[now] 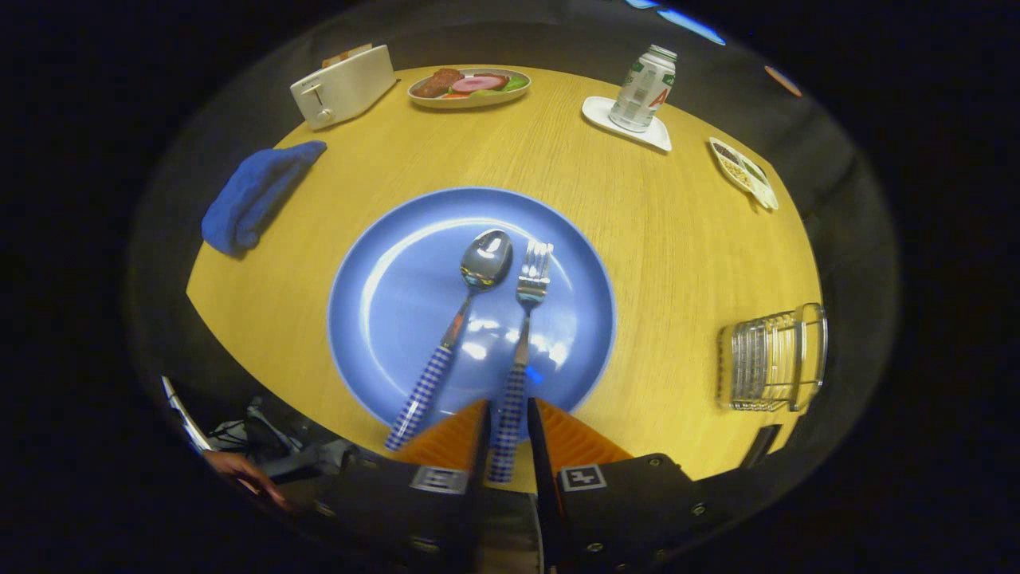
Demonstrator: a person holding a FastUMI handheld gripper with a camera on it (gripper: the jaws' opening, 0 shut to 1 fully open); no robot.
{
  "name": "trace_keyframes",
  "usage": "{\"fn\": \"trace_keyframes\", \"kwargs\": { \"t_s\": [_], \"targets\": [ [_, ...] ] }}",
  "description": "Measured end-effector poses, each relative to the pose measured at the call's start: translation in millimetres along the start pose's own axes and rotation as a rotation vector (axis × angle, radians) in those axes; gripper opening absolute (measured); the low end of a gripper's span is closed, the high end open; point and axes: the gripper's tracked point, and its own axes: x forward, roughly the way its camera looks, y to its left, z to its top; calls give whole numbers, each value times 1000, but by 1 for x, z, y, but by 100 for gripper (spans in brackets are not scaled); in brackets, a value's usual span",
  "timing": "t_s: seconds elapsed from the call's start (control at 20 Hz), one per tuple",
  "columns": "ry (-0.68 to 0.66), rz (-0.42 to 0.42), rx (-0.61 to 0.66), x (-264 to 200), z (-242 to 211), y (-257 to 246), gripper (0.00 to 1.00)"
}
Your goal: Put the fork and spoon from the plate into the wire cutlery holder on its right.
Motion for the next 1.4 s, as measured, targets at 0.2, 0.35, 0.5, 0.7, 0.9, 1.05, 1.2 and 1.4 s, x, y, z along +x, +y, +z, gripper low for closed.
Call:
{"fn": "trace_keyframes", "kwargs": {
  "t_s": [0.2,0.35,0.5,0.7,0.9,1.05,1.2,1.4],
  "targets": [
    [16,37,-11,13,-4,1,14],
    [22,38,-61,11,-3,-7,2],
    [35,66,-92,-9,-1,-13,2],
    [54,107,-128,-49,0,-32,2],
    [108,120,-152,-93,-13,-78,2],
    [135,99,-123,-115,-25,-117,2],
    [175,74,-103,-129,-41,-153,2],
    [238,42,-123,-139,-53,-198,2]
  ]
}}
